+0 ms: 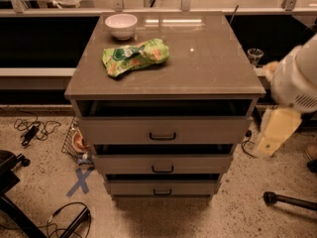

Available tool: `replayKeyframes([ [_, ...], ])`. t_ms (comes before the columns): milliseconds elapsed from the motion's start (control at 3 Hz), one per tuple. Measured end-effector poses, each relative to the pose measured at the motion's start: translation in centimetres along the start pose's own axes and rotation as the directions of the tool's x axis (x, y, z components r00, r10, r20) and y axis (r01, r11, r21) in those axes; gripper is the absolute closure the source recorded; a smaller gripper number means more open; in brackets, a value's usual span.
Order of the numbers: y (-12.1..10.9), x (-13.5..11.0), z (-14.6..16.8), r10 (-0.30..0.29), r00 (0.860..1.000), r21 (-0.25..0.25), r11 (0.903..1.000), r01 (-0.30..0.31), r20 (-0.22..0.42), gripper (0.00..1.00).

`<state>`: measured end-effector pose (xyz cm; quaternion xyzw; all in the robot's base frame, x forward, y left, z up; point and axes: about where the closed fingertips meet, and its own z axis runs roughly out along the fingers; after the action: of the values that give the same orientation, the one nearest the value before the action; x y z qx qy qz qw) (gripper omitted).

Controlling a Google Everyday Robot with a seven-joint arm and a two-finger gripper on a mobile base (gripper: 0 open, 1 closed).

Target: Open middle drawer

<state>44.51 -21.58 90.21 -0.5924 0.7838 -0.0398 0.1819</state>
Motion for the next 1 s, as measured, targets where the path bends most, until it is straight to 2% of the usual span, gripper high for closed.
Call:
replayKeyframes([
  [333,2.6,2.8,7.5,0.007,1.0,-0.02,0.9998,-0.007,-0.009,0.0],
  [667,5.5,5.3,17.0,0.012,0.999,-0.038,0.9992,-0.011,0.036,0.0],
  [1000,5.1,5.3,22.2,0.008,0.992,0.012,0.9999,-0.009,0.124,0.0],
])
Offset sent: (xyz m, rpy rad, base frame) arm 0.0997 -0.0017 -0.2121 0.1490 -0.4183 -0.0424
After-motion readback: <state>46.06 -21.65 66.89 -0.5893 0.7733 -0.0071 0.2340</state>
